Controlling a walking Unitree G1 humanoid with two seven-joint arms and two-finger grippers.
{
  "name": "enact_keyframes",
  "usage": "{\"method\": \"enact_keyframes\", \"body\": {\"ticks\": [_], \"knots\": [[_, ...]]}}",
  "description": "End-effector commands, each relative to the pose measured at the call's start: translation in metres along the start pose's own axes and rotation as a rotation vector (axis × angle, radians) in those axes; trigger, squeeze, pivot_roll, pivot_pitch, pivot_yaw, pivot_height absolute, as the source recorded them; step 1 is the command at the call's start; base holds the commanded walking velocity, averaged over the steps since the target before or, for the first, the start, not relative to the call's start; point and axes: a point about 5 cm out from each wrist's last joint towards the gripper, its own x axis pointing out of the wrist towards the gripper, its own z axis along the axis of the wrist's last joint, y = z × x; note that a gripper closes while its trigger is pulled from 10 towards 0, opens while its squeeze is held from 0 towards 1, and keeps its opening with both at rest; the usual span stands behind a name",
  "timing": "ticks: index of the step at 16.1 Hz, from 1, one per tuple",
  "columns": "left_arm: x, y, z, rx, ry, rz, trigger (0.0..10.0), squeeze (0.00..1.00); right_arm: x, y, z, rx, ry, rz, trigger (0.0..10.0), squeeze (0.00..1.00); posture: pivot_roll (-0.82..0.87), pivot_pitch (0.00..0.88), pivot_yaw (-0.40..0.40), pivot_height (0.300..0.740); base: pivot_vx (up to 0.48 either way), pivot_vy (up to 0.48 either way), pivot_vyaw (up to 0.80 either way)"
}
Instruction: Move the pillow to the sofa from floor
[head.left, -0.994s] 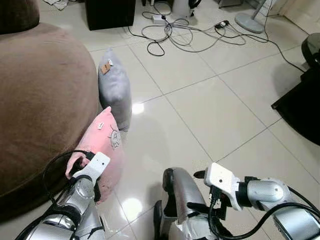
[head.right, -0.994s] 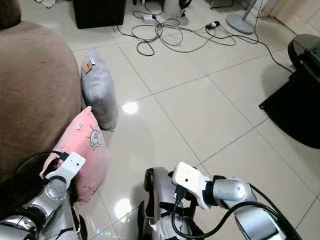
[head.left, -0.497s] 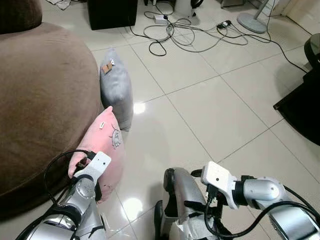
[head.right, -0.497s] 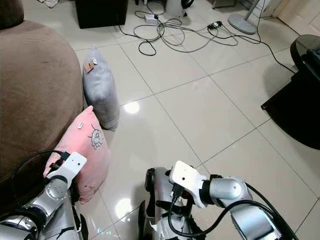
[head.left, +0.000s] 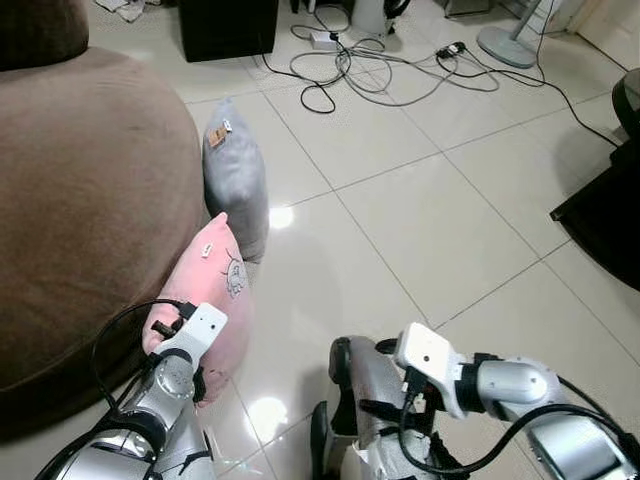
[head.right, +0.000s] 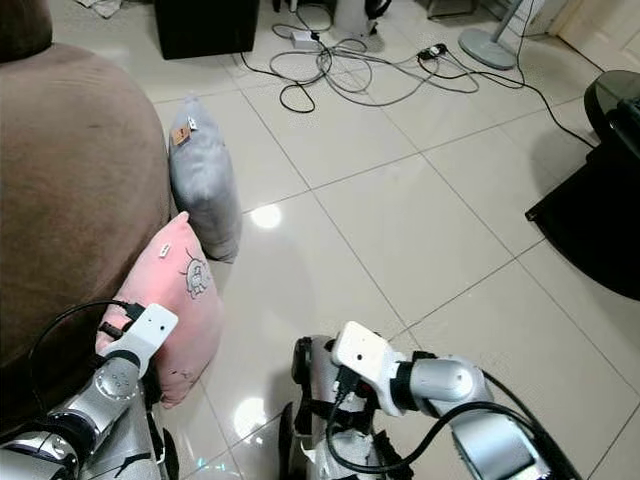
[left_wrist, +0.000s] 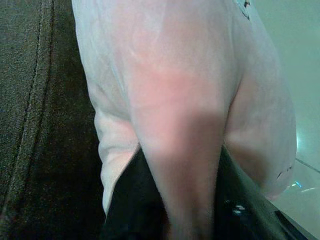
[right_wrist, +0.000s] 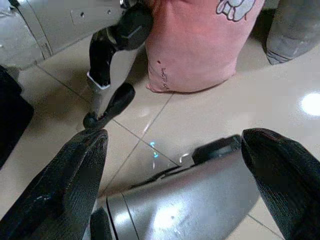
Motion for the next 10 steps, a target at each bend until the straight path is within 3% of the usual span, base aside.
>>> {"method": "enact_keyframes", "body": {"ticks": [1,5,7,10], "knots": [[-0.004,-0.011,0.001,-0.022,-0.023,-0.023,0.0,0.00,-0.001,0.001,-0.008,0.013,0.021,-0.020,10.0,0.00,-0.08,0.125,-0.195,0.546,0.000,0.000,0.00],[-0.008,-0.021,0.003,-0.044,-0.078,-0.053,0.0,0.00,0.007,0.003,-0.009,0.039,-0.013,-0.055,10.0,0.00,-0.02,0.103,-0.174,0.546,0.000,0.000,0.00],[-0.011,-0.023,0.008,-0.075,-0.156,-0.074,0.0,0.00,0.017,0.003,-0.012,0.061,-0.037,-0.094,10.0,0.00,0.02,0.075,-0.148,0.546,0.000,0.000,0.00],[-0.013,-0.021,0.024,-0.097,-0.264,-0.091,0.0,0.00,0.017,-0.003,-0.011,0.051,-0.068,-0.133,10.0,0.00,0.06,0.005,-0.086,0.546,0.000,0.000,0.00]]}}
